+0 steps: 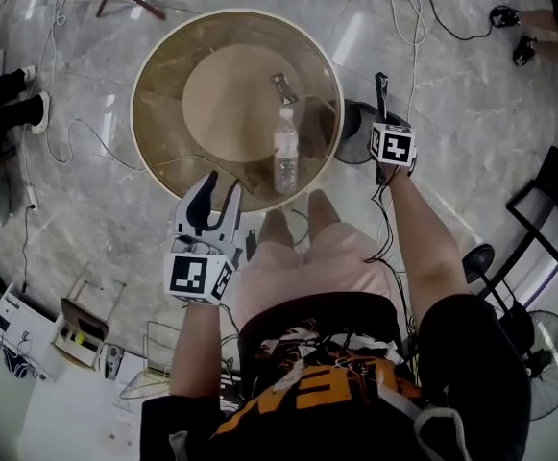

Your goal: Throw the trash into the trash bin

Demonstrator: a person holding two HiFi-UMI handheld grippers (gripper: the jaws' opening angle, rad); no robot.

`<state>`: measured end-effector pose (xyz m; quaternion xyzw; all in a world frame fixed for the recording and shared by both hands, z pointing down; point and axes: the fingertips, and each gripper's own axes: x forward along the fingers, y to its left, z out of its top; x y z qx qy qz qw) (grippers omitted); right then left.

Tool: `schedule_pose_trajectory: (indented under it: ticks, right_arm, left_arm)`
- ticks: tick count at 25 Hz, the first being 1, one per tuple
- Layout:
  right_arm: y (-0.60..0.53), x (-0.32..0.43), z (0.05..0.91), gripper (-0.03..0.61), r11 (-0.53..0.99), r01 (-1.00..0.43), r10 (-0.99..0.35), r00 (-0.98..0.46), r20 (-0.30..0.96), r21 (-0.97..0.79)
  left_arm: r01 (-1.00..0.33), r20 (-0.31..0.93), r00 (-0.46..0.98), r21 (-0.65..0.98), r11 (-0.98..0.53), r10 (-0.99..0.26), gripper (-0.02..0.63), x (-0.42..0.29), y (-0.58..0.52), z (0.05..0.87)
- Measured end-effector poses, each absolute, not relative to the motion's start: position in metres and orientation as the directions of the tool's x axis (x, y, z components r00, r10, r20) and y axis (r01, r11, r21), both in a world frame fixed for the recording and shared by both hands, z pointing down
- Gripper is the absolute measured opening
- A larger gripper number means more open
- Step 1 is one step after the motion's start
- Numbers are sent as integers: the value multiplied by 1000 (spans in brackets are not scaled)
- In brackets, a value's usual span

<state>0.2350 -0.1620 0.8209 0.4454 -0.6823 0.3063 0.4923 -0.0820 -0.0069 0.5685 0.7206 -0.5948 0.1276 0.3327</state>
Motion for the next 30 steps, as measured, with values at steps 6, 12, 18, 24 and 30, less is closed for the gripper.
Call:
schedule_pose_trajectory:
  ticks: [6,12,18,24,30]
  right_arm:
    - [-78,299,876,25,328,-944,-135,-87,987,-38]
    - [-48,315,931,37,244,-964,-68,-128,989,-108]
    - [-40,325,961,302,197,-964,-14,-183,983,-177]
    - [-50,300,927,296,256,-936,-103,-277,955,-243]
    - [-94,209,874,290,467,-838,-189,-407,894,-283]
  left_arm:
    - [-926,594,354,332,-182,-722,167,-20,-29,582]
    - [-898,624,438,341,-278,-647,166,33,-37,609]
    - [-882,626,471,338,-328,-622,166,56,-40,616]
    - [-900,613,433,335,-278,-661,166,37,-35,608]
    - [-925,588,355,336,-179,-727,166,-4,-15,594]
